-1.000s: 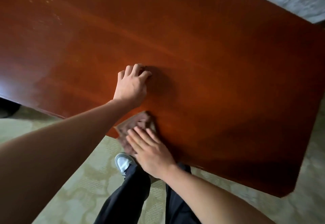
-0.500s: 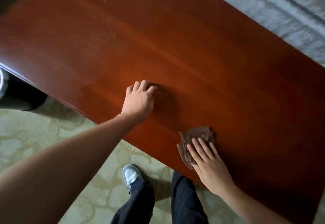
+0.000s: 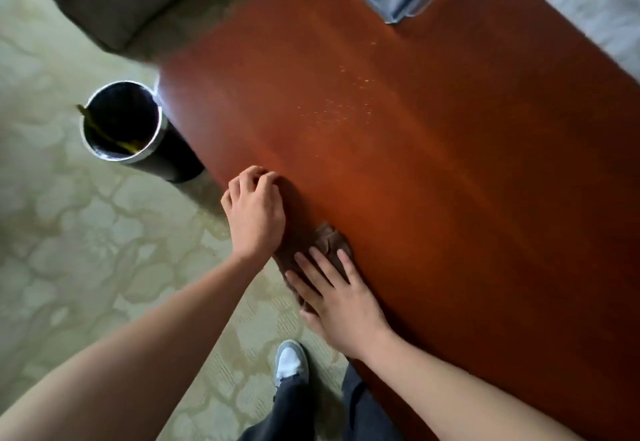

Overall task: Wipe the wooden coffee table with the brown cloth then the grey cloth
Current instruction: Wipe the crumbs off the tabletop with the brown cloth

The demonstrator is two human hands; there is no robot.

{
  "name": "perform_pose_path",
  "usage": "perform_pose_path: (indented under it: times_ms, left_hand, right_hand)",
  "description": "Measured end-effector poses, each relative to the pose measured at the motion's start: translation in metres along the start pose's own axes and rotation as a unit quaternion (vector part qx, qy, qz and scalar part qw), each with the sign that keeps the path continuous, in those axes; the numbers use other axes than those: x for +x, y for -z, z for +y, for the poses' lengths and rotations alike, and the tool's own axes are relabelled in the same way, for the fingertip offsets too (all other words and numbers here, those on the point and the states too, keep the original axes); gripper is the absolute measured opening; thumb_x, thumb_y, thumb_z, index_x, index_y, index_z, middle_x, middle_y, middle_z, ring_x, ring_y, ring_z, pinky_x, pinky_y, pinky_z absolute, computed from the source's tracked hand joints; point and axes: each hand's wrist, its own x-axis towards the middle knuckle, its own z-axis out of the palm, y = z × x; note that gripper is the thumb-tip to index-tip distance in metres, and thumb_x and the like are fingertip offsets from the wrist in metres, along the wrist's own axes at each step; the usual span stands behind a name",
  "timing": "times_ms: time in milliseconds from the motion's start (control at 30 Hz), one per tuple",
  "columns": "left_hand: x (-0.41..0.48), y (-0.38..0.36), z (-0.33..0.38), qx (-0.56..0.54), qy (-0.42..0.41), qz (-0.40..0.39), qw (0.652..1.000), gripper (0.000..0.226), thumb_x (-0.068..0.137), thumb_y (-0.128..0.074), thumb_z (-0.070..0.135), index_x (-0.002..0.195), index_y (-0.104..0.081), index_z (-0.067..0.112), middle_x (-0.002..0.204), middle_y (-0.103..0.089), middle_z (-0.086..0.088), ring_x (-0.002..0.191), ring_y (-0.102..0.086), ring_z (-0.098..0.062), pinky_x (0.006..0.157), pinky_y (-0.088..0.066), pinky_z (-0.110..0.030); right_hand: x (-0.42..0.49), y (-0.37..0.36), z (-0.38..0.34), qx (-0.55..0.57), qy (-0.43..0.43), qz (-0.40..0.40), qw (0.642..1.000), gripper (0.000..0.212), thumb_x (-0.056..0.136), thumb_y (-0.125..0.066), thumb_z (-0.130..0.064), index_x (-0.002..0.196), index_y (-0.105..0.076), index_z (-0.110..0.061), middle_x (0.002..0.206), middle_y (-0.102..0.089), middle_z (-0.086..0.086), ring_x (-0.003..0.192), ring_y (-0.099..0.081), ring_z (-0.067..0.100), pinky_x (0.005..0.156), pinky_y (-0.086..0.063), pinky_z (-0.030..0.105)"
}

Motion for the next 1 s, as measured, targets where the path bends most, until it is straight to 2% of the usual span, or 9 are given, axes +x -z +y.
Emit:
perform_pose_path:
  times_ms: [200,400,533,600,667,733,867,933,1000]
  left_hand:
    - [0.04,0.005,-0.048,-0.082,0.044,0.051,0.994,0.031,0.106,-0.044,0.03,0.125,-0.067,0.021,0.136,-0.053,-0.006,0.127,-0.043,-0.032,0.111,-0.038,-0.047]
    - [0.061,0.008,-0.066,-0.235,0.156,0.08,0.956,0.042,0.108,-0.043,0.028,0.146,-0.054,0.016,0.151,-0.043,-0.007,0.141,-0.038,-0.024,0.119,-0.026,-0.027]
    - [0.072,0.009,-0.069,-0.468,0.306,-0.012,0.829,0.065,0.109,-0.034,0.053,0.166,-0.018,0.026,0.169,-0.028,0.005,0.153,-0.029,-0.011,0.127,-0.023,-0.036]
    - [0.08,0.007,-0.07,-0.558,0.353,-0.051,0.749,0.076,0.1,-0.03,0.076,0.158,-0.04,0.028,0.158,-0.047,0.012,0.145,-0.043,-0.007,0.125,-0.028,-0.038]
    - [0.086,0.006,-0.071,-0.617,0.367,-0.068,0.693,0.069,0.102,-0.023,0.075,0.14,-0.059,0.03,0.139,-0.063,0.014,0.131,-0.055,-0.005,0.12,-0.035,-0.033]
    - [0.09,0.0,-0.077,-0.63,0.354,-0.082,0.686,0.078,0.099,-0.021,0.079,0.146,-0.056,0.028,0.148,-0.058,0.011,0.136,-0.052,-0.006,0.121,-0.034,-0.033]
    - [0.108,-0.015,-0.095,-0.613,0.32,-0.058,0.72,0.096,0.085,-0.027,0.094,0.165,-0.018,0.041,0.171,-0.023,0.015,0.154,-0.028,-0.005,0.128,-0.02,-0.038]
    - [0.124,-0.005,-0.103,-0.605,0.322,-0.073,0.724,0.097,0.086,-0.028,0.094,0.164,-0.027,0.036,0.168,-0.034,0.013,0.151,-0.036,-0.005,0.127,-0.025,-0.036]
    - [0.142,0.016,-0.105,-0.623,0.308,-0.068,0.716,0.08,0.098,-0.02,0.082,0.145,-0.057,0.029,0.143,-0.063,0.015,0.13,-0.058,0.003,0.113,-0.044,-0.024]
  right_hand:
    - [0.095,0.026,0.007,0.011,0.05,0.05,0.997,0.068,0.101,-0.036,-0.052,0.164,-0.025,-0.031,0.174,-0.02,0.001,0.162,-0.008,0.024,0.129,-0.007,0.056]
    - [0.183,0.07,0.062,0.027,-0.116,0.079,0.99,0.066,0.106,-0.017,-0.054,0.168,-0.01,-0.029,0.176,-0.003,-0.002,0.162,-0.001,0.023,0.129,-0.003,0.054]
    - [0.196,0.089,0.103,0.026,-0.198,0.067,0.978,0.067,0.108,-0.011,-0.056,0.168,-0.001,-0.027,0.176,0.003,0.002,0.162,0.006,0.025,0.13,-0.002,0.054]
    - [0.182,0.086,0.093,0.012,-0.182,0.068,0.981,0.067,0.108,-0.011,-0.054,0.168,-0.004,-0.024,0.176,0.0,0.005,0.162,0.002,0.028,0.13,-0.006,0.056]
    - [0.155,0.073,0.066,-0.008,-0.121,0.057,0.991,0.068,0.107,-0.02,-0.052,0.168,-0.013,-0.021,0.176,-0.006,0.007,0.162,-0.003,0.03,0.128,-0.011,0.058]
    - [0.126,0.057,0.036,-0.023,-0.056,0.037,0.997,0.068,0.107,-0.028,-0.053,0.167,-0.019,-0.021,0.175,-0.009,0.006,0.162,-0.005,0.028,0.128,-0.013,0.059]
    - [0.134,0.052,0.014,-0.022,-0.046,0.047,0.998,0.07,0.105,-0.035,-0.053,0.166,-0.021,-0.023,0.175,-0.013,0.005,0.162,-0.01,0.028,0.126,-0.016,0.059]
    - [0.167,0.06,0.01,-0.031,-0.02,0.048,0.998,0.071,0.103,-0.039,-0.053,0.166,-0.024,-0.024,0.175,-0.014,0.005,0.162,-0.011,0.028,0.127,-0.015,0.059]
    - [0.21,0.072,0.006,-0.034,-0.006,0.057,0.998,0.072,0.1,-0.041,-0.05,0.165,-0.023,-0.024,0.175,-0.015,0.004,0.161,-0.012,0.028,0.128,-0.014,0.058]
